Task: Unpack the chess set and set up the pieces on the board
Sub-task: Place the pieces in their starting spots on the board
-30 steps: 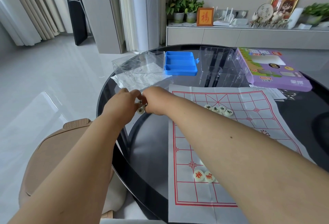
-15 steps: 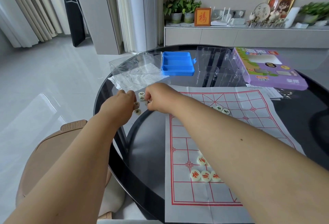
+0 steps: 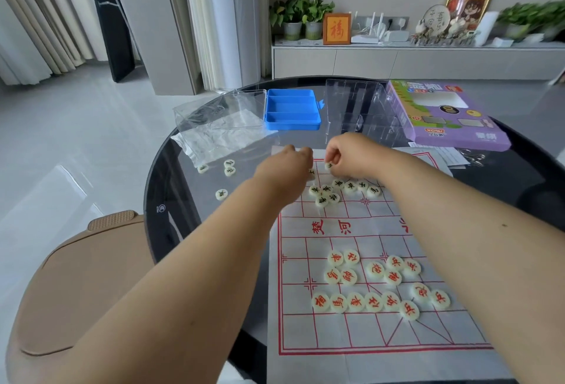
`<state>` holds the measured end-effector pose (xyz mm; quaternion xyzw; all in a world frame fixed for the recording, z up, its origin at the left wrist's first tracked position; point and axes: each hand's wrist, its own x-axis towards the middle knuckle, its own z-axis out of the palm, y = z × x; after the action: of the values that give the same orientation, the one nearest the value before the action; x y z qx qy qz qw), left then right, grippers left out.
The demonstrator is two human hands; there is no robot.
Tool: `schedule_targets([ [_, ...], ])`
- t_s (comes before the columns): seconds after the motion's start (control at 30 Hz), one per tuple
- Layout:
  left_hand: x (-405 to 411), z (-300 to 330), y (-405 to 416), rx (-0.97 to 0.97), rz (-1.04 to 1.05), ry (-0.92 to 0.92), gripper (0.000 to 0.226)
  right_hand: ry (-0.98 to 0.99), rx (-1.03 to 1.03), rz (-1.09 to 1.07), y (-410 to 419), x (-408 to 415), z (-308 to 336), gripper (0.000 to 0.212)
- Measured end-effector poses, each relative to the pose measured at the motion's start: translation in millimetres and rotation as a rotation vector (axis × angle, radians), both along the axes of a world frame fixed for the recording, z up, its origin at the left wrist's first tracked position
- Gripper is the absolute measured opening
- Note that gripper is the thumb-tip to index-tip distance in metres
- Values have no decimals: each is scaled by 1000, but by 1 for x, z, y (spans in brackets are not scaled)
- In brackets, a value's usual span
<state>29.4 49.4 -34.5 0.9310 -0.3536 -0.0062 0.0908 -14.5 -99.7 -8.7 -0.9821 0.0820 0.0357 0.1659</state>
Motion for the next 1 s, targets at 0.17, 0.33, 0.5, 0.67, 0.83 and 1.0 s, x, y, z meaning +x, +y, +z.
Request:
schedule_targets([
  [0.17, -1, -7, -19, -1, 41, 32, 35, 23, -9, -5, -17, -1, -7, 22],
  [0.33, 3, -1, 2, -92, 38, 6, 29, -58, -22, -11, -22, 3, -6, 21],
  [0.5, 23, 11, 62, -101, 200, -79, 23, -161, 9, 51, 17, 16, 0, 19],
  [0.67, 47, -1, 123, -29, 328, -92, 30, -157, 93, 214, 81, 39, -10, 33],
  [0.83, 46, -23, 143, -48, 239, -96, 39, -127, 38, 339, 127, 64, -24, 40],
  [1.0, 40, -25, 147, -5, 201, -147, 41, -110, -70, 390, 134, 71, -35, 22],
])
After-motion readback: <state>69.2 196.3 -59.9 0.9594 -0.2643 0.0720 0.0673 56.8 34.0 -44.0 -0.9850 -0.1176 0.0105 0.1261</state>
